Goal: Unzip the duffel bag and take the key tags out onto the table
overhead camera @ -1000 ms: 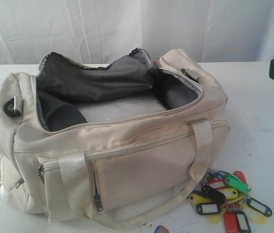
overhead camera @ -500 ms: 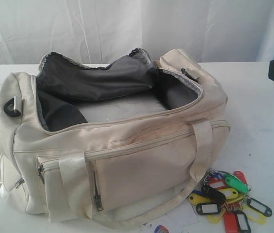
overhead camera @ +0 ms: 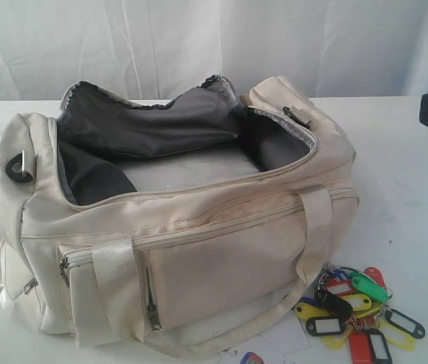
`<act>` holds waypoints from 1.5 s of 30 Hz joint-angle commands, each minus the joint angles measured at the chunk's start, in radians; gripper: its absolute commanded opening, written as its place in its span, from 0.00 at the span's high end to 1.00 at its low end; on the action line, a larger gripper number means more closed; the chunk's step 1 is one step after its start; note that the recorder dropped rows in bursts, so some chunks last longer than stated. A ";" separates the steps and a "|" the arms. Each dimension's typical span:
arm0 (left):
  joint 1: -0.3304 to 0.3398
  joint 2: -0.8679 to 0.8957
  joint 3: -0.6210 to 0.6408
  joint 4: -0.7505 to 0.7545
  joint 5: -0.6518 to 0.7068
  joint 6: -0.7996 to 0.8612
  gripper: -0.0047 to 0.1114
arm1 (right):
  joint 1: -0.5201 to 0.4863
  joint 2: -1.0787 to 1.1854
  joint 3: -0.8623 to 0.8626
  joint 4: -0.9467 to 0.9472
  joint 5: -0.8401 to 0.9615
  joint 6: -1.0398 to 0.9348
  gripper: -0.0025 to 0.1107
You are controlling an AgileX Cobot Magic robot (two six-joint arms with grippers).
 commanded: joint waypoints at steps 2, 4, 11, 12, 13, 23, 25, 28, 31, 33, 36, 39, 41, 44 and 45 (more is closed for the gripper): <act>0.000 -0.005 0.001 -0.010 -0.004 0.003 0.96 | -0.011 -0.003 0.005 0.003 0.004 0.002 0.98; -0.010 -0.005 0.001 -0.010 -0.004 0.003 0.96 | -0.011 -0.003 0.005 0.003 0.004 0.002 0.98; -0.026 -0.005 0.001 -0.010 -0.004 0.003 0.96 | -0.011 -0.003 0.005 0.003 0.004 0.002 0.98; -0.026 -0.005 0.001 -0.010 -0.004 0.003 0.96 | -0.011 -0.003 0.005 0.003 0.004 0.002 0.98; -0.026 -0.005 0.001 -0.010 -0.004 0.003 0.96 | -0.011 -0.003 0.005 0.003 0.004 0.002 0.98; -0.026 -0.005 0.001 -0.010 -0.004 0.003 0.96 | 0.042 0.011 0.005 0.000 0.006 0.002 0.98; -0.026 -0.005 0.001 -0.010 -0.004 0.003 0.96 | 0.042 0.011 0.005 0.000 0.004 0.002 0.98; -0.026 -0.005 0.001 -0.010 -0.007 0.003 0.96 | 0.042 0.011 0.005 0.000 0.004 0.002 0.98; -0.035 -0.005 0.001 -0.010 -0.007 0.003 0.96 | 0.042 0.006 0.005 -0.002 0.004 0.002 0.98; -0.038 -0.005 0.001 -0.010 -0.007 0.003 0.96 | 0.042 -0.022 0.005 -0.002 0.004 0.002 0.98; -0.038 -0.005 0.001 -0.010 -0.007 0.003 0.96 | 0.038 -0.083 0.005 -0.002 0.004 0.002 0.98; -0.038 -0.005 0.001 -0.010 -0.007 0.003 0.96 | 0.038 -0.147 0.005 -0.002 0.004 0.002 0.98; -0.038 -0.005 0.001 -0.010 -0.007 0.003 0.96 | 0.038 -0.178 0.005 -0.002 0.005 0.002 0.98; -0.038 -0.005 0.001 -0.010 -0.007 0.003 0.96 | 0.038 -0.212 0.005 -0.002 0.005 0.002 0.98; -0.038 -0.005 0.001 -0.010 -0.007 0.003 0.96 | 0.038 -0.221 0.005 -0.002 0.005 0.002 0.98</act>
